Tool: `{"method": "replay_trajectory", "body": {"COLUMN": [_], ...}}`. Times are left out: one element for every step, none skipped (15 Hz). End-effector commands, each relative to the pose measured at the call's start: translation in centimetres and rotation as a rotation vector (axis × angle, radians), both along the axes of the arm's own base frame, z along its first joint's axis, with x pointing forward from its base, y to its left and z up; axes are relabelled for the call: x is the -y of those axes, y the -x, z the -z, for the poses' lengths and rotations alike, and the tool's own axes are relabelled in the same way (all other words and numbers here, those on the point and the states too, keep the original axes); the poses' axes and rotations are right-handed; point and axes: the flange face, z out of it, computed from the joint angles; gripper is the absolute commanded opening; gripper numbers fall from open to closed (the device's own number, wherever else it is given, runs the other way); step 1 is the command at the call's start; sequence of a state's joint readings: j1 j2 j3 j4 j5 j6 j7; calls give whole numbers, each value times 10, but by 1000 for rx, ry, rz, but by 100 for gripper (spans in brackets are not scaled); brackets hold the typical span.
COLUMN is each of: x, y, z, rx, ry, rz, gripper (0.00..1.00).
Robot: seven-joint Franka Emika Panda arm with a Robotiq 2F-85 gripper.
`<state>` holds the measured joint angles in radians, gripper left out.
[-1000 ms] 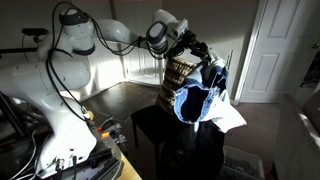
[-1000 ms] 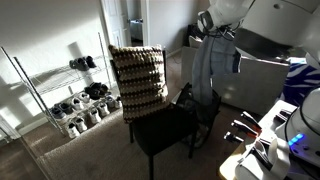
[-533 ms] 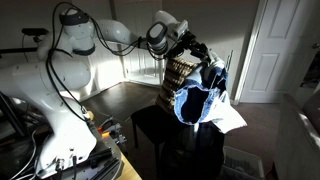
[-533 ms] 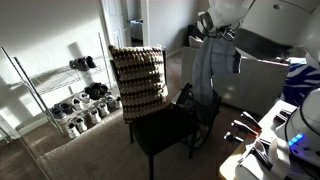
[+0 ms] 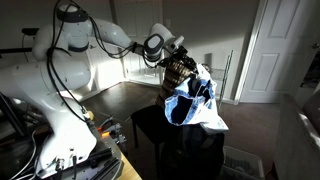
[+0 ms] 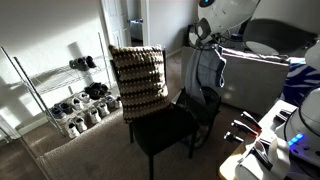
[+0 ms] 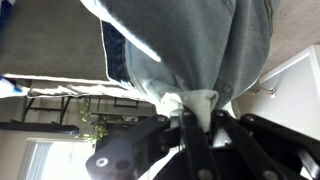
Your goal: Move the jeans to the chair on the right
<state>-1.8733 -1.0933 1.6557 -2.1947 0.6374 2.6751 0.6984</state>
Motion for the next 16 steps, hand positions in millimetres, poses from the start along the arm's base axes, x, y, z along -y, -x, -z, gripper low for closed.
{"method": "replay_trajectory", "body": {"x": [-2,-1,3,6,9,12,15,19,22,25,28,30,33,35,37,38], "y": [2,2,3,4,5,6,7,10,11,13,14,16,17,19,20,21], "z": [13,19,26,32,39,45,52,58,62,66,69,72,76,79,82,85], "rx": [-78,-103,-129,-159,-190,-226,-271,-311,-345,-384,-422,-461,-502,-539,-577,-607], "ry": [-101,-127,-154,-174,-193,-209,-219,-230,-241,-248,-258,-263,-269,-272,-272,-273], "rz": [-137,-159,-179,-203,-225,-251,-274,-298,-324,-350,-374,-398,-420,-436,-445,-456], "gripper": [3,3,3,3,3,3,3,3,3,3,3,3,3,3,3,3]}}
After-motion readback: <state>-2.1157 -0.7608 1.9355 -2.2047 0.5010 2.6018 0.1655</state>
